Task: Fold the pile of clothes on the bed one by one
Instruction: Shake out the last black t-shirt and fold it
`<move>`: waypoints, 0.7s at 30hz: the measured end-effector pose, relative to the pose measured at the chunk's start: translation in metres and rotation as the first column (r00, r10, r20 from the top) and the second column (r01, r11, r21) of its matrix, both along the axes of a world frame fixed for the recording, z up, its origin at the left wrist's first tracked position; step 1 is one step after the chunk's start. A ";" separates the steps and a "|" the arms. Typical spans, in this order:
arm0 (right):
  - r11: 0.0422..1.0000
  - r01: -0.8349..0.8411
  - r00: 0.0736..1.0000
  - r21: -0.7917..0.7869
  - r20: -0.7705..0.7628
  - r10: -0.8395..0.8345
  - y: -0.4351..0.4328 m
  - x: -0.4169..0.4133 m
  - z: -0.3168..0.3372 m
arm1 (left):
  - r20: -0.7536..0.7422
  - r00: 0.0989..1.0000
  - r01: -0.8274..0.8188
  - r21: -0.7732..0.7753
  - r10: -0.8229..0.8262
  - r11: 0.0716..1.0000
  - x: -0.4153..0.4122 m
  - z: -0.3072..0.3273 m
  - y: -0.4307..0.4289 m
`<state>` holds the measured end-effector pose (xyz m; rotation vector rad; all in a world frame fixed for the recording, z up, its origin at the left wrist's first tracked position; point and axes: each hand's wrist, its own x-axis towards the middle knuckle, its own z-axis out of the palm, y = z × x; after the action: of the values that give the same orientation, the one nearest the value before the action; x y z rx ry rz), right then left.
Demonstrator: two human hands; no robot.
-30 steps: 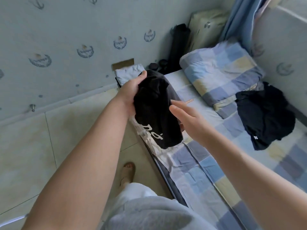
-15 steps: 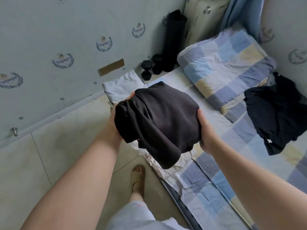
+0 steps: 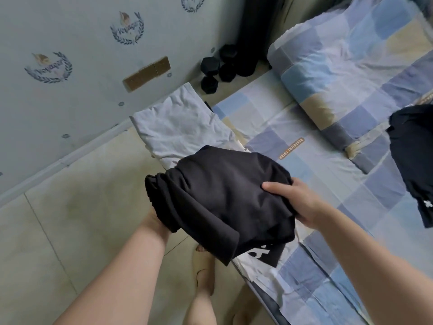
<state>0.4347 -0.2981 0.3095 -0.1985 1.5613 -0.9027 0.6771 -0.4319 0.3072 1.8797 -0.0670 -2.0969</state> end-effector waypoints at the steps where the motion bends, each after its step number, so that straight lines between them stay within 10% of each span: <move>1: 1.000 -0.014 0.995 -0.018 -0.102 0.012 -0.016 -0.006 -0.006 | 0.005 1.000 -0.008 0.044 0.008 0.999 -0.004 -0.009 -0.009; 2: 0.999 -0.051 0.973 -0.012 -0.225 0.047 -0.031 -0.010 -0.014 | 0.163 0.974 0.158 0.017 -0.159 0.987 -0.009 -0.018 -0.009; 4: 0.982 -0.171 0.843 0.076 -0.505 0.185 -0.060 -0.013 -0.039 | 0.537 0.637 0.703 -0.110 -0.553 0.703 0.000 -0.060 -0.013; 7: 0.947 -0.276 0.678 0.163 -0.665 0.312 -0.089 -0.006 -0.080 | 0.157 0.984 -0.087 0.000 0.086 0.996 0.011 -0.119 -0.027; 10: 0.941 -0.319 0.663 0.114 -0.682 0.308 -0.102 -0.001 -0.089 | 0.169 0.986 0.021 -0.144 0.003 0.989 0.022 -0.124 -0.024; 15: 0.872 -0.488 0.574 0.029 -0.742 0.346 -0.117 -0.008 -0.059 | -0.256 0.954 0.133 -0.101 -0.155 0.986 0.054 -0.090 -0.030; 21: 0.688 -0.604 0.211 0.401 -0.753 0.624 -0.130 0.011 -0.063 | 0.434 0.715 0.674 -0.219 -0.548 0.706 0.050 -0.087 -0.023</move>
<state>0.4458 -0.4286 0.2467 -1.3781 2.1159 -0.0345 0.7273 -0.4549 0.2197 2.1311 -1.2614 -1.8776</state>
